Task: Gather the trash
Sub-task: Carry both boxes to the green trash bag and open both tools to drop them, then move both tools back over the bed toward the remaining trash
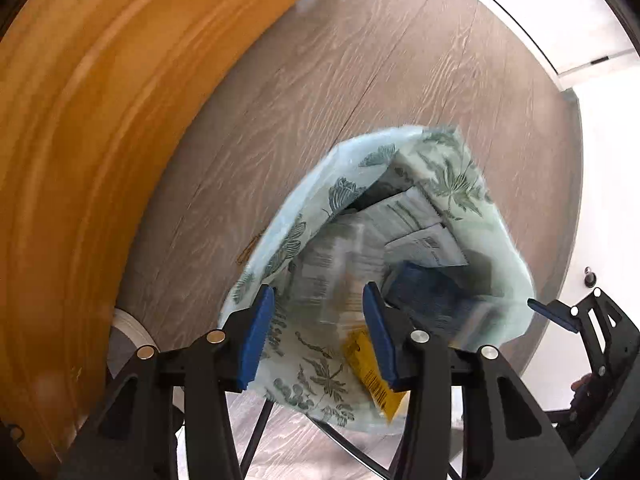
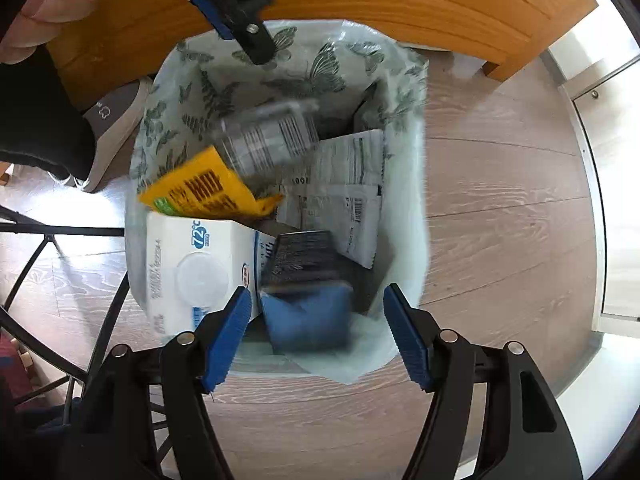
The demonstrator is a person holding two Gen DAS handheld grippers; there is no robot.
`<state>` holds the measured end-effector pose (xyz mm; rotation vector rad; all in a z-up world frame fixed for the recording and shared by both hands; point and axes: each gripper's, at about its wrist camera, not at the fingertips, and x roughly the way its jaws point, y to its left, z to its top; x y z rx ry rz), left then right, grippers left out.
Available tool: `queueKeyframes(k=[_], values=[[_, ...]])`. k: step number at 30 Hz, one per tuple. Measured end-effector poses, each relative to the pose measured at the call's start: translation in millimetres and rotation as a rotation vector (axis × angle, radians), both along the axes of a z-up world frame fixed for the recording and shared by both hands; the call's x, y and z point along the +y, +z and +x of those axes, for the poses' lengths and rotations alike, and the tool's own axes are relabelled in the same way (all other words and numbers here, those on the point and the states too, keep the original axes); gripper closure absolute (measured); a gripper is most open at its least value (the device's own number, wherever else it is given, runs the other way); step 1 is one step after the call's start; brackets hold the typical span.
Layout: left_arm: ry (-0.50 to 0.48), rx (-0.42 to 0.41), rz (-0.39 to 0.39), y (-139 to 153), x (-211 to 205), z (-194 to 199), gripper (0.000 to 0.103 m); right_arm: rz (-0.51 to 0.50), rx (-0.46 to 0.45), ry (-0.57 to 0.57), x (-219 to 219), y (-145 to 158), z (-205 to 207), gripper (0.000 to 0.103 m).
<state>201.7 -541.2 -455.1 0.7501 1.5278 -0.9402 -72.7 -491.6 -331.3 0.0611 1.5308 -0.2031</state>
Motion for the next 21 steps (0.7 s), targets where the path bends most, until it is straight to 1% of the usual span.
queueKeyframes(k=[4, 6, 9, 12, 14, 17, 18, 21], values=[[0.024, -0.051, 0.004, 19.6, 2.5, 6.7, 0.059, -0.004, -0.022, -0.025, -7.5, 17.6, -2.1, 0.037], [0.036, -0.06, -0.011, 30.1, 2.5, 10.2, 0.059, -0.016, -0.033, -0.028, -13.1, 29.0, -3.6, 0.037], [0.084, -0.076, -0.05, 51.5, 12.9, 19.2, 0.059, -0.033, -0.05, -0.045, -17.9, 46.6, -5.0, 0.037], [0.139, -0.074, -0.124, 78.5, 28.7, 26.2, 0.054, -0.047, -0.07, -0.074, -17.7, 63.4, -3.4, 0.037], [0.176, -0.079, -0.179, 100.3, 39.5, 30.6, 0.054, -0.061, -0.088, -0.088, -16.5, 75.1, 0.8, 0.037], [0.203, -0.053, -0.286, 136.6, 54.2, 39.9, 0.053, -0.082, -0.132, -0.094, -14.3, 97.9, 13.7, 0.037], [0.211, -0.056, -0.316, 150.2, 59.8, 47.1, 0.05, -0.09, -0.145, -0.091, -15.1, 105.7, 18.1, 0.037], [0.237, -0.092, -0.399, 193.6, 78.8, 61.4, 0.047, -0.125, -0.2, -0.073, -10.6, 136.8, 38.0, 0.037]])
